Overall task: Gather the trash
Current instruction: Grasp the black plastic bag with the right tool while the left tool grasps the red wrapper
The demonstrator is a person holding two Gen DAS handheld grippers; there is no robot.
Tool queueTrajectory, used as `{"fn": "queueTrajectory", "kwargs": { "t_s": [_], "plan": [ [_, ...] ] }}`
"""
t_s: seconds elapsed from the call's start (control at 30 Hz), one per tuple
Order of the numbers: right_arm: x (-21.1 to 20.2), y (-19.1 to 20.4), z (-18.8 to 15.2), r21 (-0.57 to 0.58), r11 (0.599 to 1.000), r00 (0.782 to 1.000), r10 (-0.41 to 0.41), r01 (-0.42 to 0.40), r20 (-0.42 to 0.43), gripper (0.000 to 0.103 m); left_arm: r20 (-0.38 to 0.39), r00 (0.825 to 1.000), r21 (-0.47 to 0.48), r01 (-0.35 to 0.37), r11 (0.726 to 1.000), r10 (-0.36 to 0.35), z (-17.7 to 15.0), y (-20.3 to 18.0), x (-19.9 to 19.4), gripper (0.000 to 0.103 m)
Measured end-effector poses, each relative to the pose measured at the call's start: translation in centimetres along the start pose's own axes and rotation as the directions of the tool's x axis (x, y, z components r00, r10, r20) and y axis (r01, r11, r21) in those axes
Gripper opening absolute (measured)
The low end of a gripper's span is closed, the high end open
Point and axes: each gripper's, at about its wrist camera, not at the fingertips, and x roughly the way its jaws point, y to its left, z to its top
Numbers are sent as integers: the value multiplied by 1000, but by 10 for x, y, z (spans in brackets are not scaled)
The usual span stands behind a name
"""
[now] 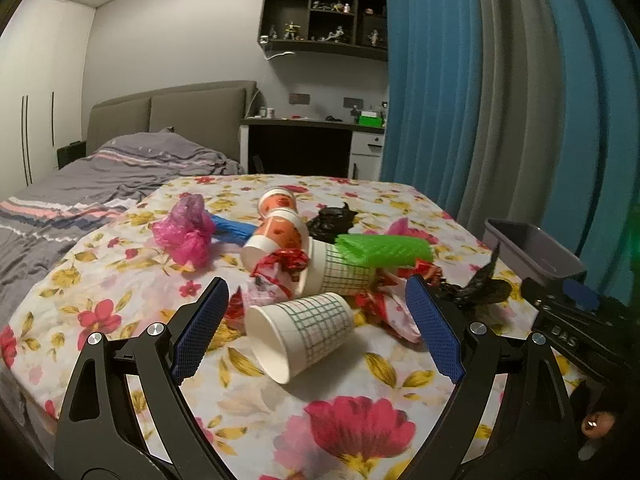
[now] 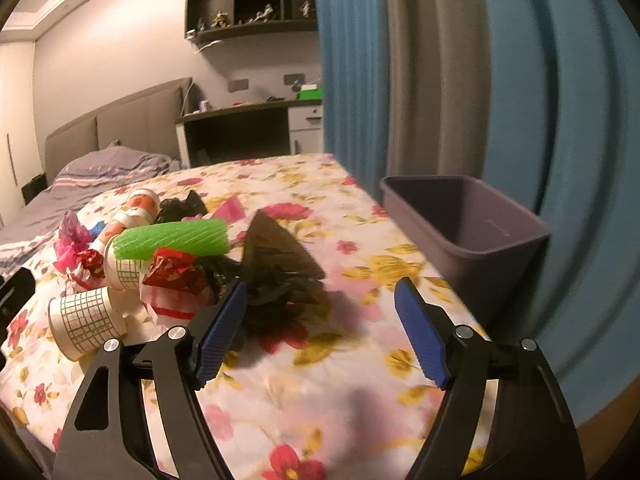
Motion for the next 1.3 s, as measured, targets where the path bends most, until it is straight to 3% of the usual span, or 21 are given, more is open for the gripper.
{"fn": "queueTrajectory", "kwargs": {
  "t_s": [0.13, 0.23, 0.47, 0.57, 0.73, 1.03, 1.23, 1.3],
  "plan": [
    [18, 10, 8, -14, 999, 999, 35, -35, -24, 68, -3, 1000, 8, 2, 1000, -2, 0, 3, 5, 89],
    [36, 19, 12, -31, 997, 997, 64, -65, -52, 58, -12, 1000, 9, 9, 1000, -9, -1, 2, 10, 89],
    [61, 19, 13, -42, 995, 990, 84, -89, -113, 11, -37, 997, 31, 71, 997, -70, -1, -17, 20, 87],
    [58, 12, 10, -45, 995, 991, 86, -91, -105, 3, -56, 993, 44, 104, 994, -101, -1, -29, 26, 84],
    [43, -2, 10, -31, 996, 995, 76, -78, -67, 2, -95, 985, 46, 147, 988, -142, -2, -48, 44, 78],
    [9, -36, 14, 0, 999, 999, 46, -46, 18, 1, -217, 961, 19, 177, 984, -168, -5, -73, 90, 55],
    [1, -45, 13, 10, 998, 998, 55, -55, 34, 1, -288, 942, 4, 180, 984, -171, -10, -77, 106, 35],
    [0, -47, 12, 16, 998, 997, 63, -63, 34, 1, -294, 938, 5, 193, 981, -183, -10, -77, 106, 25]
  ]
}}
